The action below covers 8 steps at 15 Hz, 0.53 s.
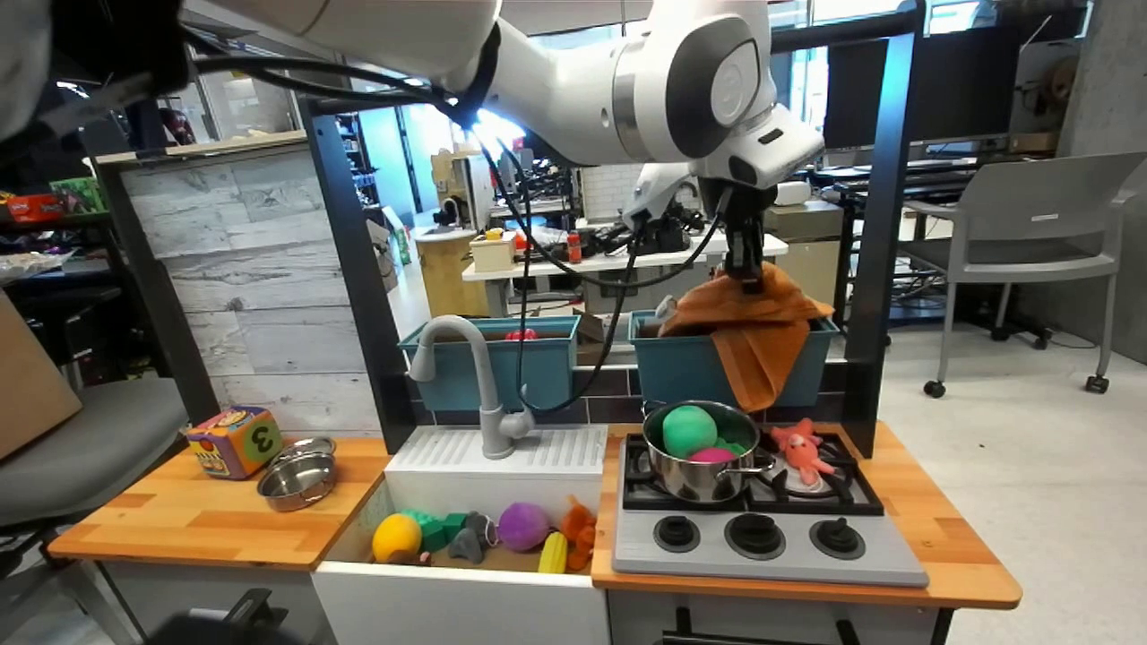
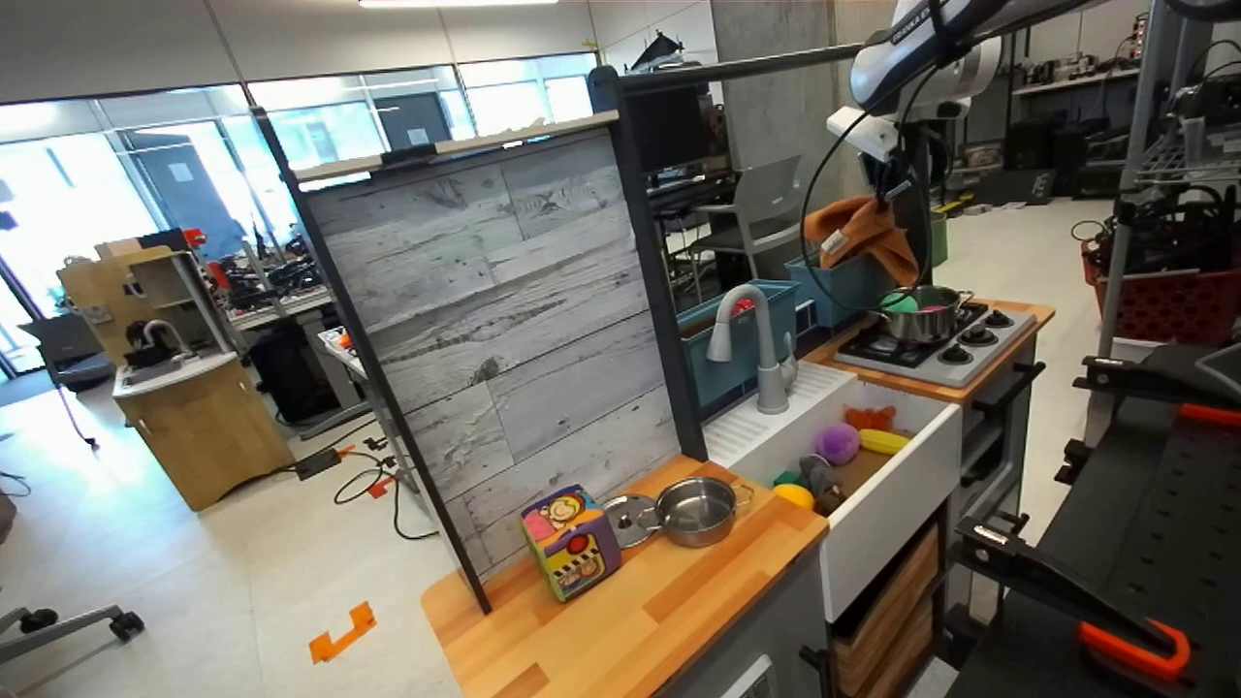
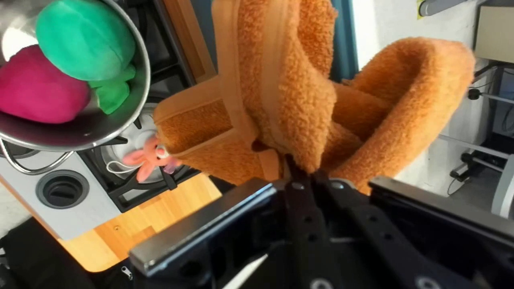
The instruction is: Put the orange towel on the blue object to the right
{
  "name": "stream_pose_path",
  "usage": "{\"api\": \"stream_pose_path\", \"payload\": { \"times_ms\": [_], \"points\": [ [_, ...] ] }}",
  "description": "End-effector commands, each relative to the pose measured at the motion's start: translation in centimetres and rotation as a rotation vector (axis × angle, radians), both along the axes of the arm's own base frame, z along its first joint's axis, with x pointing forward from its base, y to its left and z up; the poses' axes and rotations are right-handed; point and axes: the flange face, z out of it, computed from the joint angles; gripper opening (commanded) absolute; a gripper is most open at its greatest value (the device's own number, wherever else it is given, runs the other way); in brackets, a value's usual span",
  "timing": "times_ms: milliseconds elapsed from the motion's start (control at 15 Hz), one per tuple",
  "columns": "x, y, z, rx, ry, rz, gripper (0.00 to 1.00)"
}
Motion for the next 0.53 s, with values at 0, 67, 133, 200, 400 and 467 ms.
{"api": "stream_pose_path", "payload": {
  "times_ms": [0,67,133,200,400,467],
  "points": [
    [-0.1,0.1,-1.5,-0.011,0.001,-0.010,0.01],
    [-0.1,0.3,-1.9,-0.010,0.007,-0.007,0.01],
    [-0.2,0.2,-2.1,-0.010,0.011,-0.007,0.01],
    [-0.2,0.3,-2.3,-0.005,0.012,-0.003,0.01],
    [-0.3,0.5,-2.5,0.029,0.043,-0.003,0.37],
    [-0.4,0.5,-2.4,0.048,0.047,0.008,0.43]
  ]
}}
